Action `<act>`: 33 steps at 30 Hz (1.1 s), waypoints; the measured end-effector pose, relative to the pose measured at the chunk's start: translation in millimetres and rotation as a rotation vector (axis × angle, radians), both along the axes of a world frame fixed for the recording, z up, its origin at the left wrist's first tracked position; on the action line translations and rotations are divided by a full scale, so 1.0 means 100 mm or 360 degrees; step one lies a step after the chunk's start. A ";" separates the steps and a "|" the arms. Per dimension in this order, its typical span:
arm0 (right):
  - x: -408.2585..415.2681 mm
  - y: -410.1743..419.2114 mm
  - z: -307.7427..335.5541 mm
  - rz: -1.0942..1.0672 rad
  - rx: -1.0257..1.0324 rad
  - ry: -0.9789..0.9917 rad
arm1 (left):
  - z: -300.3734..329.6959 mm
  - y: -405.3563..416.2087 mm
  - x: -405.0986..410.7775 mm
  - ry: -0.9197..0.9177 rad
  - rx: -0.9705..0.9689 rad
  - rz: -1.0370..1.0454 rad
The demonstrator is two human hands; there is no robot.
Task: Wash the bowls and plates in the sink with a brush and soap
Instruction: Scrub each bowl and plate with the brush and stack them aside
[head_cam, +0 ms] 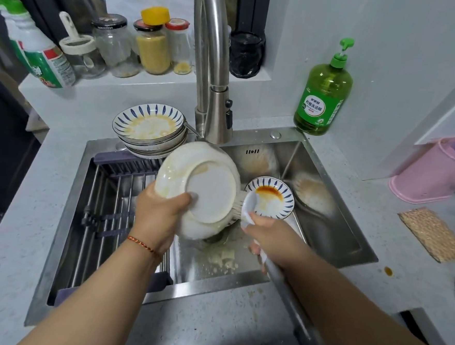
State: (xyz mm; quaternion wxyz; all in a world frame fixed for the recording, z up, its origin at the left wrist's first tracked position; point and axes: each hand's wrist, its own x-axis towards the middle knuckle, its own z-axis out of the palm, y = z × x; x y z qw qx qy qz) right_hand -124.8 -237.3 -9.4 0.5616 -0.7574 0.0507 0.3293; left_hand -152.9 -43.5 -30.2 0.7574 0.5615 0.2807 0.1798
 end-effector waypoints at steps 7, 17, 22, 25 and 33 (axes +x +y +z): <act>-0.08 0.04 -0.14 -0.0448 0.0186 -0.0016 | -0.11 -0.22 -0.06 -0.0143 -0.0685 0.0139; 0.12 -0.12 0.01 -0.0202 0.0179 -0.0146 | -0.17 -0.10 -0.20 -0.0101 -0.0572 -0.0412; 0.31 -0.19 0.14 0.0213 -0.0108 -0.0332 | 0.02 0.15 -0.11 0.0191 -0.0265 -0.0840; 0.35 -0.16 0.15 0.0351 -0.0267 -0.0461 | 0.12 0.20 -0.05 0.0232 -0.0102 -0.0845; 0.26 -0.28 -0.03 0.0157 -0.0335 -0.0239 | 0.05 0.13 -0.07 0.0189 0.0331 -0.0396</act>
